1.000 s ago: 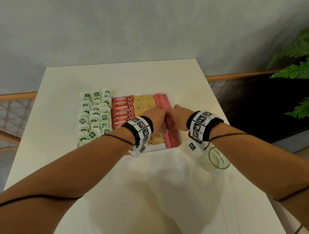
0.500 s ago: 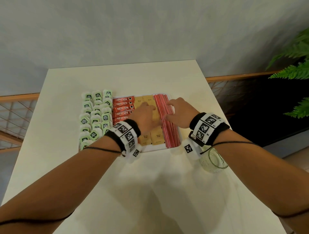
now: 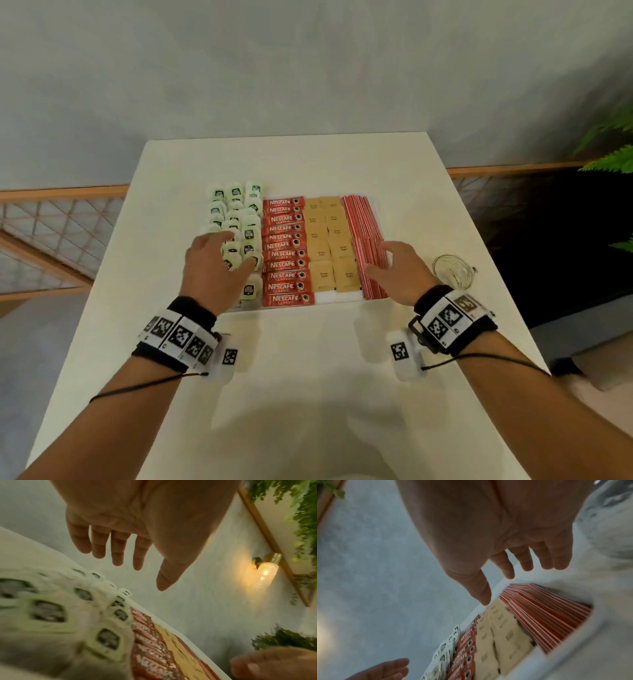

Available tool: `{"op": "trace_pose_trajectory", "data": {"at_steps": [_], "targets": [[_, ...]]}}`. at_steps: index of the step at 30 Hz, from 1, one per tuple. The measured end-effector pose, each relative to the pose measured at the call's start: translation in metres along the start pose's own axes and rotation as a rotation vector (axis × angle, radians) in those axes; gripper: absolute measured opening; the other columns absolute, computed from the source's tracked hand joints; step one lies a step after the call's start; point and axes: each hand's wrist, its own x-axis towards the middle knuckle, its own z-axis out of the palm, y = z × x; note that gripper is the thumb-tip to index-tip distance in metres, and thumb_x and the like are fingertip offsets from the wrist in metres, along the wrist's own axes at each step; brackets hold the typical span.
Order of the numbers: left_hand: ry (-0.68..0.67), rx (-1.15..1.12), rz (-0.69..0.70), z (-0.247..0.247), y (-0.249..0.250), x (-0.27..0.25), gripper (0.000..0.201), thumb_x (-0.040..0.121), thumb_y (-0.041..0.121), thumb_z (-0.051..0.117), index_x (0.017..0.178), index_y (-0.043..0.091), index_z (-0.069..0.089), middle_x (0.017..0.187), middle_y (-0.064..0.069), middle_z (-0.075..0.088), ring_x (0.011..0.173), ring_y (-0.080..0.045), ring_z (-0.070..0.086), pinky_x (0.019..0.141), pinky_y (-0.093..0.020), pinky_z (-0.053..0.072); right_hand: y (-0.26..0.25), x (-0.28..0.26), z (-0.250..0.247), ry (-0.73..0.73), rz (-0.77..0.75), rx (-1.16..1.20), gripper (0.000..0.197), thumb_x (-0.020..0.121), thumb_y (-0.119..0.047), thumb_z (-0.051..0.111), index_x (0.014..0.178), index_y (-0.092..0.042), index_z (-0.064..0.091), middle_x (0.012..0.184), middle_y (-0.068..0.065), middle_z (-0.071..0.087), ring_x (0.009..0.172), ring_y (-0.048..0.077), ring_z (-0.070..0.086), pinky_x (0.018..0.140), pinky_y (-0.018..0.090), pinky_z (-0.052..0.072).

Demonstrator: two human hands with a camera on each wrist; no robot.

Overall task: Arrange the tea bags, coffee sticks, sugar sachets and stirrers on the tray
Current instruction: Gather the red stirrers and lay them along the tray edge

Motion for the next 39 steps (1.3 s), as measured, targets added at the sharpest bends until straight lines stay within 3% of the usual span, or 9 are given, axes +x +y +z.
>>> {"op": "trace_pose_trajectory", "data": {"at_steps": [4,7,12,18,24,27,30,33,39], "targets": [[0.031,-0.056,-0.129,-0.008,-0.022,-0.019,0.069,0.082,0.034,0.079,0.141,0.013,0.049,0.142,-0.016,0.049,0.137,-0.029,0.036,0.112,-0.043,0.034,0.011,-0.014,0.017,0.033,0.023,0.104,0.046,0.098,-0.026,0.063,0.139,-0.012,0.049,0.141,0.006,0.044,0.106,0.014,0.047,0.091,0.022,0.034],[-0.014,-0.11,-0.219,-0.005,-0.029,-0.029,0.068,0.083,0.032,0.078,0.14,0.009,0.049,0.139,-0.015,0.051,0.137,-0.028,0.036,0.11,-0.043,0.036,0.018,-0.017,0.029,0.056,0.023,0.136,0.04,0.096,-0.027,0.065,0.132,-0.018,0.053,0.13,0.004,0.052,0.107,0.018,0.053,0.089,0.026,0.038],[-0.074,-0.149,-0.353,0.008,-0.039,-0.031,0.074,0.067,0.059,0.07,0.126,0.02,0.051,0.118,-0.006,0.064,0.11,-0.033,0.059,0.096,-0.051,0.05,0.02,-0.014,0.032,0.077,0.035,0.193,0.02,0.097,-0.03,0.062,0.113,-0.021,0.057,0.109,-0.003,0.064,0.089,0.011,0.059,0.067,0.02,0.042],[-0.05,-0.179,-0.398,0.012,-0.032,-0.029,0.089,0.055,0.066,0.064,0.129,0.02,0.049,0.124,-0.008,0.062,0.115,-0.036,0.057,0.1,-0.054,0.047,0.021,-0.008,0.032,0.09,0.051,0.295,0.023,0.096,-0.032,0.064,0.114,-0.019,0.06,0.101,-0.009,0.067,0.088,0.005,0.063,0.068,0.02,0.046],[-0.021,-0.288,-0.483,0.012,-0.026,-0.028,0.09,0.067,0.049,0.085,0.136,0.008,0.045,0.135,-0.02,0.048,0.125,-0.039,0.046,0.098,-0.044,0.044,0.026,0.0,0.033,0.09,0.122,0.403,0.049,0.086,-0.045,0.072,0.123,-0.015,0.059,0.115,0.005,0.066,0.096,0.02,0.068,0.077,0.031,0.057],[-0.008,-0.372,-0.521,0.011,-0.032,-0.024,0.086,0.051,0.066,0.077,0.116,0.013,0.06,0.122,-0.013,0.061,0.107,-0.031,0.061,0.09,-0.044,0.054,0.028,0.0,0.037,0.1,0.15,0.448,0.053,0.084,-0.046,0.074,0.125,-0.016,0.058,0.116,0.005,0.063,0.096,0.018,0.067,0.075,0.029,0.056],[0.035,-0.489,-0.492,0.011,-0.036,-0.024,0.057,0.056,0.057,0.077,0.096,0.018,0.068,0.098,-0.004,0.073,0.09,-0.024,0.07,0.08,-0.042,0.059,0.03,-0.002,0.042,0.093,0.135,0.53,0.052,0.089,-0.039,0.073,0.131,-0.014,0.054,0.117,0.003,0.068,0.099,0.018,0.069,0.08,0.032,0.058],[0.059,-0.571,-0.48,0.011,-0.035,-0.028,0.036,0.069,0.041,0.081,0.096,0.019,0.071,0.093,0.0,0.075,0.089,-0.022,0.072,0.079,-0.043,0.06,0.031,-0.008,0.042,0.098,0.134,0.579,0.057,0.091,-0.04,0.072,0.136,-0.016,0.048,0.121,0.001,0.067,0.105,0.019,0.068,0.09,0.039,0.057],[0.083,-0.699,-0.42,0.01,-0.035,-0.033,0.047,0.059,0.048,0.079,0.099,0.024,0.073,0.095,0.003,0.077,0.09,-0.021,0.074,0.084,-0.052,0.06,0.029,-0.02,0.039,0.144,0.077,0.639,0.058,0.091,-0.036,0.073,0.137,-0.018,0.044,0.12,-0.004,0.066,0.105,0.013,0.066,0.084,0.03,0.055]]}}
